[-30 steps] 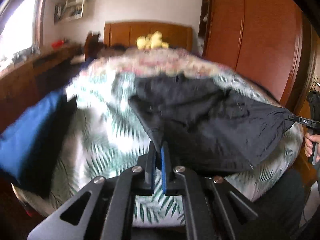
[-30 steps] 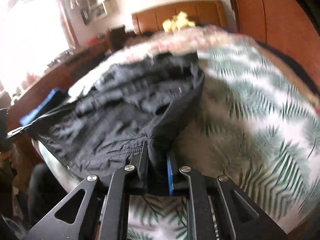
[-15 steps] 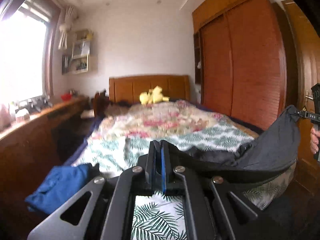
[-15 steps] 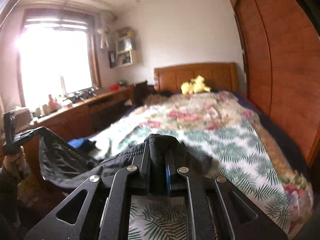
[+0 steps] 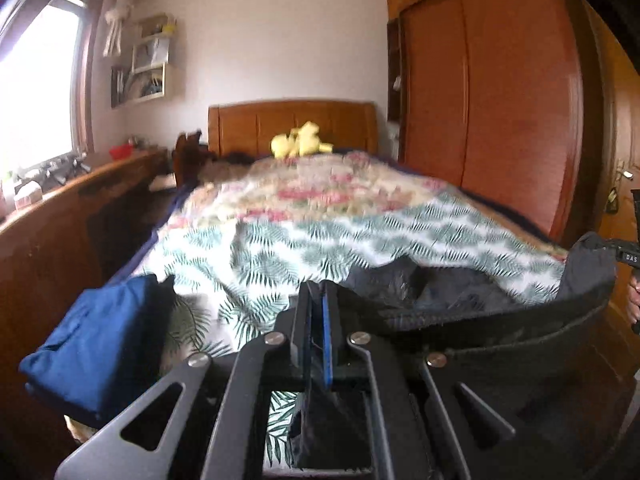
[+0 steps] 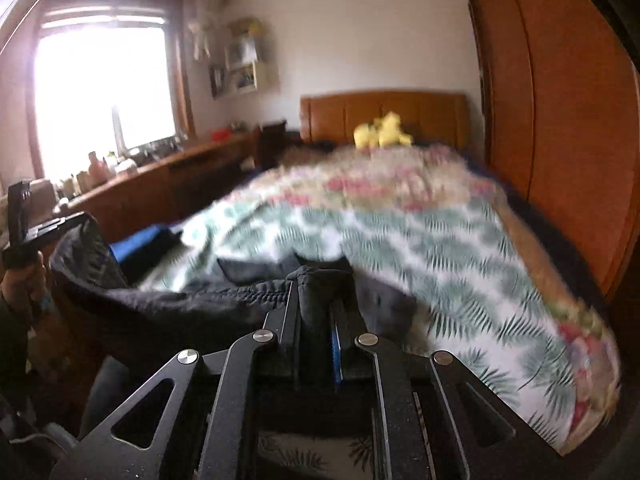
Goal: Fold large clothes
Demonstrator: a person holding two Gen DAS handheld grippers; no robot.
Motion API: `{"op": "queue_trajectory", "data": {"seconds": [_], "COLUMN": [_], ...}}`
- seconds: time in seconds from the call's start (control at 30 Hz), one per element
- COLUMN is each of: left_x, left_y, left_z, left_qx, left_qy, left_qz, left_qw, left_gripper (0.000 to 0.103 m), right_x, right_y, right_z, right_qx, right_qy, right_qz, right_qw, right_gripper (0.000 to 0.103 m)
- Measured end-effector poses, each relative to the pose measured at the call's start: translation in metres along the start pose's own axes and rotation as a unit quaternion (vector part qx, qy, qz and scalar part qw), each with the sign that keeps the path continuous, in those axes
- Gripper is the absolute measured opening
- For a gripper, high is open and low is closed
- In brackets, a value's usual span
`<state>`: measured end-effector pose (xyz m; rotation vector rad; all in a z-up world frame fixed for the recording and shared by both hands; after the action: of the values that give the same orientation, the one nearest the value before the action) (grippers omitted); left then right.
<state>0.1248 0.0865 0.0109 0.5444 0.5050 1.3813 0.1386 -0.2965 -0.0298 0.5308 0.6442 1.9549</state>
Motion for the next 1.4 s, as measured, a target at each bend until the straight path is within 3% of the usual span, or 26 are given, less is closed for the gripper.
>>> {"op": "queue_trajectory", "data": {"seconds": [0.2, 0.4, 0.53, 0.73, 1.07, 1.4], "left_x": [0.015, 0.029, 0.03, 0.046, 0.043, 0.03], "left_y": [-0.084, -0.138, -0.162, -0.205, -0.273, -0.285], "left_z": [0.021, 0.06, 0.088, 0.121, 0.124, 0.093], "left_qx": [0.027, 0.031, 0.024, 0.047, 0.09, 0.141], "left_qy": [0.009, 0.012, -0.004, 0.006, 0.003, -0.009], "left_qz": [0.021, 0.031, 0.058, 0.071, 0.072, 0.042], "left_qw": [0.9994, 0.999, 0.998, 0.9964, 0.9934, 0.9891], "left_gripper": [0.002, 0.002, 0.002, 0.002, 0.003, 0.007], "right_x": [-0.044, -0.084, -0.098, -0.118, -0.157, -0.155], "right_y": [-0.079, -0.147, -0.189, -0.237, -0.307, -0.326], "right_z": [-0.003, 0.046, 0.084, 0.117, 0.111, 0.088], "right_qx": [0.023, 0.017, 0.017, 0.021, 0.086, 0.119], "right_qy": [-0.039, -0.054, -0.045, -0.057, -0.119, -0.115], "right_qz": [0.002, -0.018, -0.04, -0.058, -0.089, -0.092], "right_qw": [0.999, 0.998, 0.998, 0.996, 0.985, 0.982], "right_gripper": [0.009, 0.009, 0.009, 0.009, 0.01, 0.014]}}
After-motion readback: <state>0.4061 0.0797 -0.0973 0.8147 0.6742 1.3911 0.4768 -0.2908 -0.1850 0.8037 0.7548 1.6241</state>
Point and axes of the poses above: each gripper's, at about its wrist camera, not at the fingertips, and y roughly against the way its jaws point, x to its left, z to its top, the point moved 8 cm from there along -y, roughly the way its jaws point, and after that the axes turned 13 degrees about x, right-handed, at the moved point
